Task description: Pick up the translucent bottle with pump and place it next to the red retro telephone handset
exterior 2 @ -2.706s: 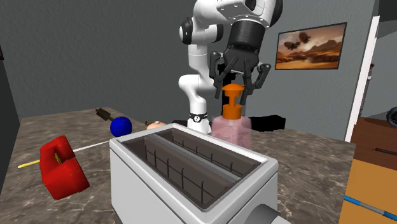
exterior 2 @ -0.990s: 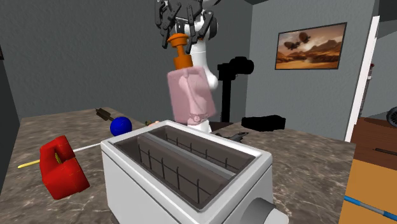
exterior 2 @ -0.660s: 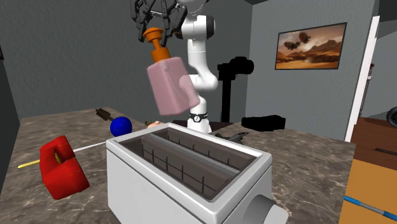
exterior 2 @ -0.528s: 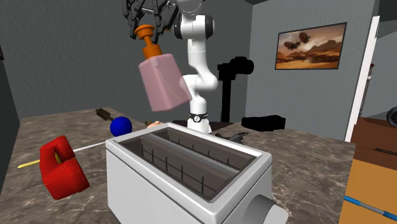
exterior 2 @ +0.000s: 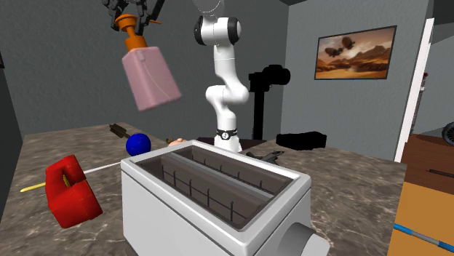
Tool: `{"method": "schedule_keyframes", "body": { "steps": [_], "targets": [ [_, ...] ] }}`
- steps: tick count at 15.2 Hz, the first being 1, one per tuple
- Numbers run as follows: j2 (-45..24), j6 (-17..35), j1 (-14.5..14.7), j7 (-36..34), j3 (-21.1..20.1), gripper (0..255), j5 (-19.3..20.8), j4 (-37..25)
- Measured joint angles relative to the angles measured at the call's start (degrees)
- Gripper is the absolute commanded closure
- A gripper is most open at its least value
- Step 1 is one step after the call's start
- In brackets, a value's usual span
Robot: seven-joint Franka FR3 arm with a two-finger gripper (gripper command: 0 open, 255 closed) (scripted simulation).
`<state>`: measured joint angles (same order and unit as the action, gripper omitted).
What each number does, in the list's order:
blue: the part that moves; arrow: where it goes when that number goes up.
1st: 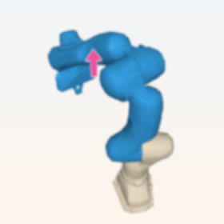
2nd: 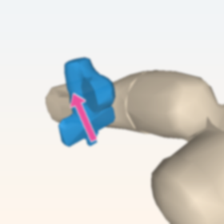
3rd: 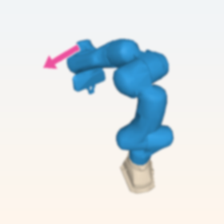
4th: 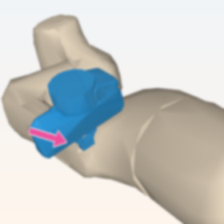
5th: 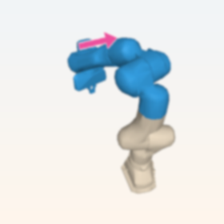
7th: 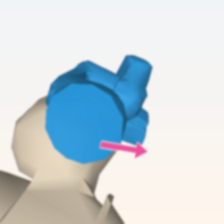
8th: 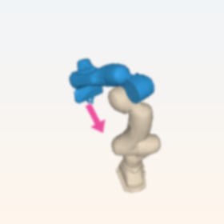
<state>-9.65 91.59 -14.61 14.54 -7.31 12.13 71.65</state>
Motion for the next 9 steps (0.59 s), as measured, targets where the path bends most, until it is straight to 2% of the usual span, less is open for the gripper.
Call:
{"method": "schedule_keyframes", "body": {
  "steps": [4, 9],
  "targets": [
    [-1.7, -1.0, -3.0, 5.0, 1.9, 255, -1.0, -3.7],
    [0.3, 3.2, -3.7, 5.3, 2.2, 255, -1.4, 2.4]
  ]
}}
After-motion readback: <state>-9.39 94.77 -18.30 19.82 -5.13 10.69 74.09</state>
